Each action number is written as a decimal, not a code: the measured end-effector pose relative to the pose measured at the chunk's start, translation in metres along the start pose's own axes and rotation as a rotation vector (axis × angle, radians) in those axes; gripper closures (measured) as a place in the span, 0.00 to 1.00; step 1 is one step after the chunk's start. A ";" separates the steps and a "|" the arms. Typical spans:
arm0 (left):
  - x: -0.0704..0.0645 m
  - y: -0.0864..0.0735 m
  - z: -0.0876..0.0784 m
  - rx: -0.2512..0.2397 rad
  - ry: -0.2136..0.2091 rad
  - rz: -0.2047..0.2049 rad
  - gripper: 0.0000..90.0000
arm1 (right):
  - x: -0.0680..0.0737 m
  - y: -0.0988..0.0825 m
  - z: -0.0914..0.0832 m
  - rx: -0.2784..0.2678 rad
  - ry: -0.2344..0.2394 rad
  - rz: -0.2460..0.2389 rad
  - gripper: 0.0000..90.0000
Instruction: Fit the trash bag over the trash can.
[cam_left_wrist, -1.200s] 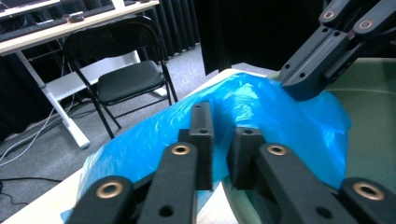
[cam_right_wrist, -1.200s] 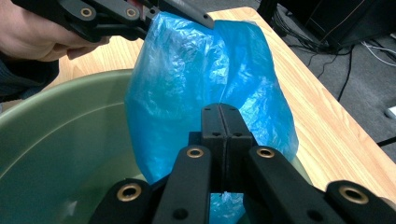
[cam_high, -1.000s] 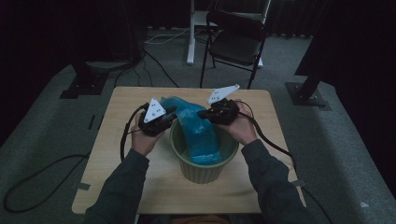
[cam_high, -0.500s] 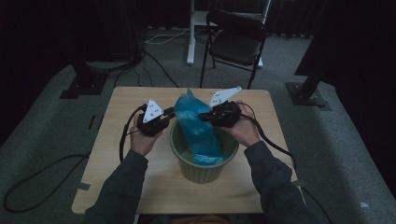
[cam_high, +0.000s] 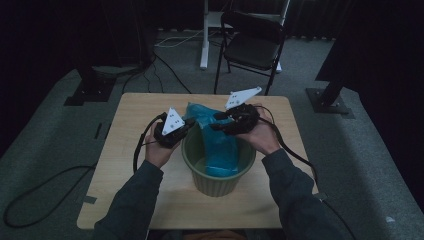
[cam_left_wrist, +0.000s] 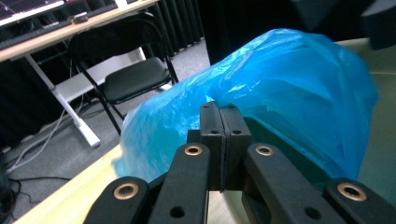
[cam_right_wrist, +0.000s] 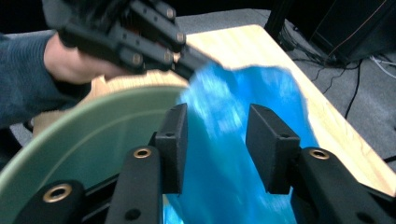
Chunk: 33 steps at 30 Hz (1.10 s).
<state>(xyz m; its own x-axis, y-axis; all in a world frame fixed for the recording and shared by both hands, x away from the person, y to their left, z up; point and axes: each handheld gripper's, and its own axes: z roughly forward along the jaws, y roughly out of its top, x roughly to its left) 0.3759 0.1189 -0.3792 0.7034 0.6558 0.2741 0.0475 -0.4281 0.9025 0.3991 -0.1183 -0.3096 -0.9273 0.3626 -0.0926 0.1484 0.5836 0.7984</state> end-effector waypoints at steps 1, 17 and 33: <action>-0.001 0.001 0.000 0.000 -0.002 0.004 0.99 | 0.001 0.004 0.002 -0.003 0.000 -0.001 0.64; 0.009 -0.015 -0.018 -0.003 0.049 -0.024 0.82 | 0.004 0.005 0.000 0.031 -0.084 -0.022 1.00; 0.017 -0.028 -0.014 0.024 0.053 -0.062 0.66 | -0.001 -0.002 -0.026 -0.045 -0.075 -0.009 1.00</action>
<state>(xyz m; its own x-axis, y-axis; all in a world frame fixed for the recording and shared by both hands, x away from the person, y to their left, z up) 0.3766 0.1503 -0.3954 0.6598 0.7135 0.2357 0.1072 -0.3998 0.9103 0.3908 -0.1385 -0.2959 -0.8998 0.4123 -0.1430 0.1230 0.5542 0.8233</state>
